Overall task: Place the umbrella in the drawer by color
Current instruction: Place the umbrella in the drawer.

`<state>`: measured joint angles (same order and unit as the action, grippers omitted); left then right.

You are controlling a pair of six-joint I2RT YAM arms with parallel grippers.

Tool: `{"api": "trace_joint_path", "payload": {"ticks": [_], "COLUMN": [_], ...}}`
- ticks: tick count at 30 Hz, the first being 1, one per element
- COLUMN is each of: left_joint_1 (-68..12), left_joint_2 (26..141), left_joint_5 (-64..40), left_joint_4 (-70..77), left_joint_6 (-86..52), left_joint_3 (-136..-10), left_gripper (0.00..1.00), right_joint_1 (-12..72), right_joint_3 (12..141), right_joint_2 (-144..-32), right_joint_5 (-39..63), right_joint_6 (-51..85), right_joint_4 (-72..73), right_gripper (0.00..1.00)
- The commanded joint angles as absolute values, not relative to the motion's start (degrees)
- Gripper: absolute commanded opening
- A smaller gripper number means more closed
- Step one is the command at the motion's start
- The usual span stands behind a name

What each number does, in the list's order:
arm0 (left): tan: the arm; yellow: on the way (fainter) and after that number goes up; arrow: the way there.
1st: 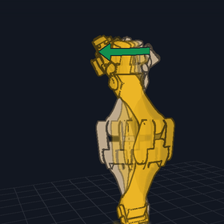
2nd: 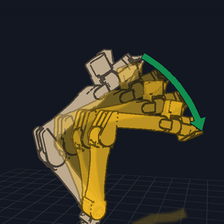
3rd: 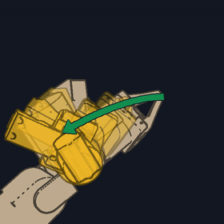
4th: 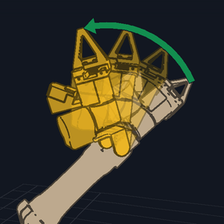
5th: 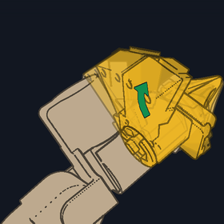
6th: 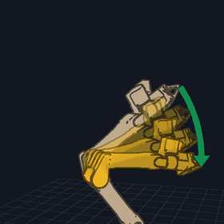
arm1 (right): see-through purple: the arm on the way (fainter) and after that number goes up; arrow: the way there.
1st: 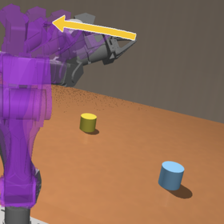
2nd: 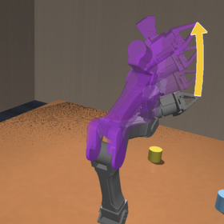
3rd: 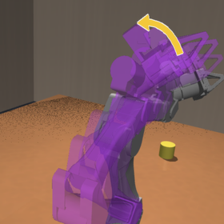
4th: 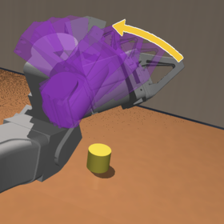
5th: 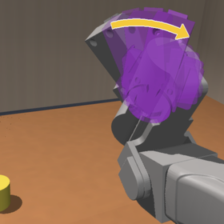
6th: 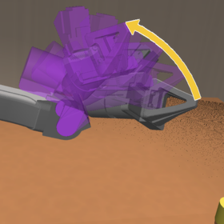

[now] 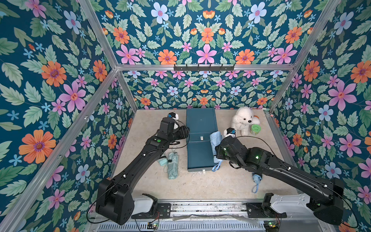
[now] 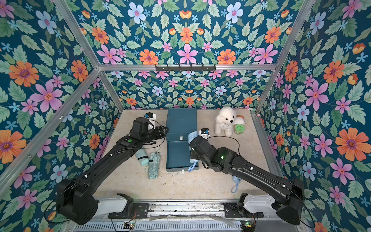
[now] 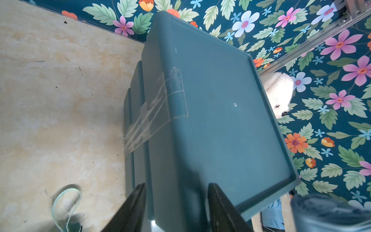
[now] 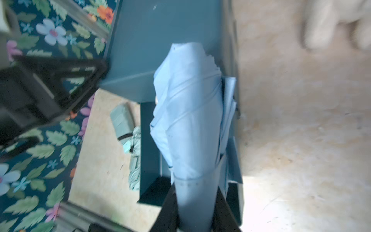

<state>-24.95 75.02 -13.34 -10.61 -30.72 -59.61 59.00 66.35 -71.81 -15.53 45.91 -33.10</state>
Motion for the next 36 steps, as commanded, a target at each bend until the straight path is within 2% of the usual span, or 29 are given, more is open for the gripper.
{"api": "trace_joint_path", "payload": {"ticks": [1,7,18,26,36], "left_joint_1": [-24.87,-24.91,-24.92,-24.89,-24.89], "left_joint_2": [75.19,75.08,75.43,75.74,75.9], "left_joint_5": [-12.83,-13.2,-13.88,-14.14,-14.94], "left_joint_4": [-8.44,-8.19,-8.26,-8.44,-8.51], "left_joint_6": [-30.21,-30.23,-30.01,-30.07,-30.01], "left_joint_3": [-58.96,-57.89,-57.92,-57.75,-57.74], "left_gripper": [0.55,0.54,0.54,0.53,0.52], "right_joint_1": [59.32,59.32,55.4,54.76,54.38], "right_joint_3": [64.67,61.39,55.91,56.19,60.29], "right_joint_2": [-73.9,-78.46,-82.39,-85.8,-91.68], "right_joint_5": [-2.93,5.75,7.48,8.79,3.89], "right_joint_6": [49.09,56.07,65.27,66.42,62.57], "right_joint_4": [-19.89,-8.18,2.08,5.19,2.58], "right_gripper": [0.0,0.0,0.0,0.0,0.0]}}
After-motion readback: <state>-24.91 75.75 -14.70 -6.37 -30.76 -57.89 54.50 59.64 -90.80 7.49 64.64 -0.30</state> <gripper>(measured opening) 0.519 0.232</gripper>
